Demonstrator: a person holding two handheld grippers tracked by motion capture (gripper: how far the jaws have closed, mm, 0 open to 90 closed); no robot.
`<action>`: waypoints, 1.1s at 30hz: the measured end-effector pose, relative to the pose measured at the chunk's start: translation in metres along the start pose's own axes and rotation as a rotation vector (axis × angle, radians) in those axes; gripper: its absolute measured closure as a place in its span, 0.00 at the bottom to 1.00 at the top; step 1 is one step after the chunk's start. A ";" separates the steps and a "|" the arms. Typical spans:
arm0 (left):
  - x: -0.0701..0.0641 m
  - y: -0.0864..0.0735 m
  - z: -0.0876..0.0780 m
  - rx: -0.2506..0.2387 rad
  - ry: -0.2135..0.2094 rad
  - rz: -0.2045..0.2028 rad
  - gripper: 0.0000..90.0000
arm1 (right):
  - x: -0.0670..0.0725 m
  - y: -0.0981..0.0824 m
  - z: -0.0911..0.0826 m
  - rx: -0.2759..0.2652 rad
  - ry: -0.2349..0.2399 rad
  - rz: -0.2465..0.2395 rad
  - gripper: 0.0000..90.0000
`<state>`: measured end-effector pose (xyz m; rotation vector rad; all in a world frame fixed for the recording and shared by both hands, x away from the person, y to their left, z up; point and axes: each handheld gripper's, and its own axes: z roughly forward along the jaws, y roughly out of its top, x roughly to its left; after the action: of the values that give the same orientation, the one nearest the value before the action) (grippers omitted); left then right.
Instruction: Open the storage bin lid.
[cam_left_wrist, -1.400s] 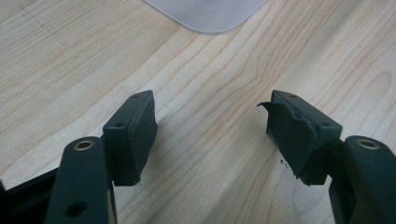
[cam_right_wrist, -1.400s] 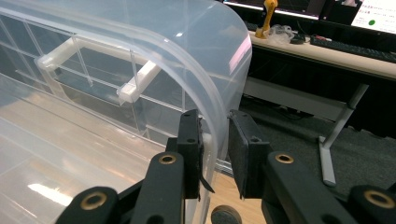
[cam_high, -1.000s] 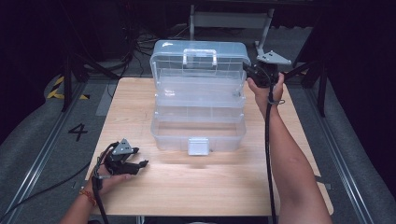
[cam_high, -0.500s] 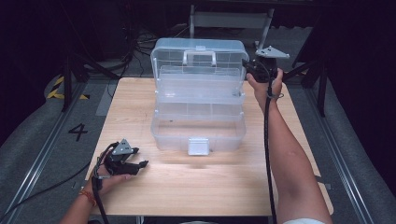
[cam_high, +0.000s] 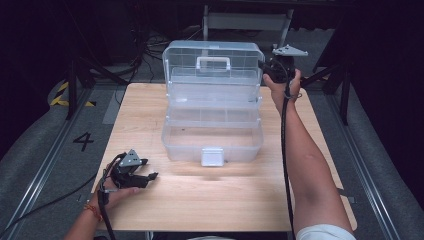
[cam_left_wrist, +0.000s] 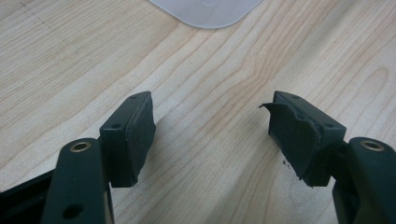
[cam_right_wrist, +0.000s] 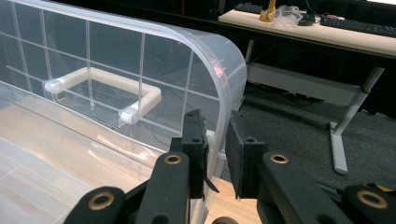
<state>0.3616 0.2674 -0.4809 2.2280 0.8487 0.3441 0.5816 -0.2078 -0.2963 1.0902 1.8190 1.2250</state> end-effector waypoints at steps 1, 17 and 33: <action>0.000 0.000 0.000 0.000 0.000 0.000 0.35 | -0.001 0.000 0.001 0.005 0.004 0.005 0.87; 0.000 0.000 0.000 0.004 0.004 -0.007 0.34 | -0.008 0.006 0.017 0.045 0.017 0.014 0.87; 0.000 0.000 0.000 0.004 0.003 -0.006 0.34 | -0.013 0.010 0.031 0.091 0.029 0.028 0.87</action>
<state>0.3614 0.2674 -0.4809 2.2292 0.8581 0.3437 0.6167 -0.2064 -0.2959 1.1573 1.9038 1.1900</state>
